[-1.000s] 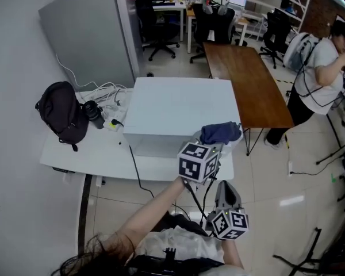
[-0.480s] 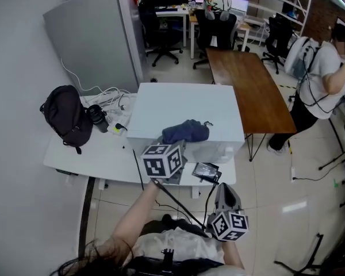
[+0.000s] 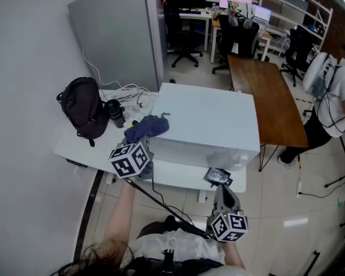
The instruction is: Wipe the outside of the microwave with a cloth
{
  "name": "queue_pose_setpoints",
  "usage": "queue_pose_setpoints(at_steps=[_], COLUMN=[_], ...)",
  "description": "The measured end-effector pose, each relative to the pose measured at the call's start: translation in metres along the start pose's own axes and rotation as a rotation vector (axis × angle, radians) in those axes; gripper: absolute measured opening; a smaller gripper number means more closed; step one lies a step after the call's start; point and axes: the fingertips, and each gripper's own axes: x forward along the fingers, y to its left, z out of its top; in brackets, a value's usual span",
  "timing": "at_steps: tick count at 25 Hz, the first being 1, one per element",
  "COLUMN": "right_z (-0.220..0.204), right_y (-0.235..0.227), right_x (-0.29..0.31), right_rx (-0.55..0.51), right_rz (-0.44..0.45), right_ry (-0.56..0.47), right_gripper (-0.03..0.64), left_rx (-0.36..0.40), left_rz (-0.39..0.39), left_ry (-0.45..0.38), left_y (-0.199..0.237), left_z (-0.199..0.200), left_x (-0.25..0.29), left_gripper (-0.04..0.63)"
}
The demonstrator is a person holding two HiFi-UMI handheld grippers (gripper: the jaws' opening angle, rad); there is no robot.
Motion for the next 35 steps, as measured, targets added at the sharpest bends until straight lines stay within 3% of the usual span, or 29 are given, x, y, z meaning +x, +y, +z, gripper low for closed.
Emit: queue_pose_setpoints(at_steps=[4,10,15,19,22,26,35], right_z=[0.001,0.038,0.064,0.073,0.075,0.077,0.073], right_y=[-0.001,-0.005,-0.005,-0.012,-0.021,-0.03,-0.008], right_x=[0.001,0.014,0.033,0.034,0.03,0.024,0.039], right_rx=[-0.003,-0.045,-0.088,-0.088,-0.084,-0.072,-0.086], right_rz=[-0.005,-0.01,-0.008,-0.033,-0.061,-0.097,-0.051], right_ry=[-0.004,-0.089,-0.147,-0.16,-0.17,-0.182,-0.164], right_gripper=[0.023,0.023,0.023,0.023,0.023,0.023,0.023], left_rx=[0.001,0.108,0.167,0.217,0.259,0.358,0.387], left_rz=[-0.077,-0.248,-0.512,-0.632,-0.623,-0.535,-0.401], left_ry=[-0.039,-0.049,0.078,0.196,0.259,0.332,0.283], left_y=[-0.028,-0.125,-0.245,-0.317,-0.336,-0.316,-0.237], left_z=[0.016,0.03,-0.004,-0.036,-0.052,-0.076,-0.05], left_x=[0.001,0.031,0.061,0.085,0.106,0.13,0.138], left_gripper=[0.049,0.049,0.049,0.049,0.049,0.049,0.049])
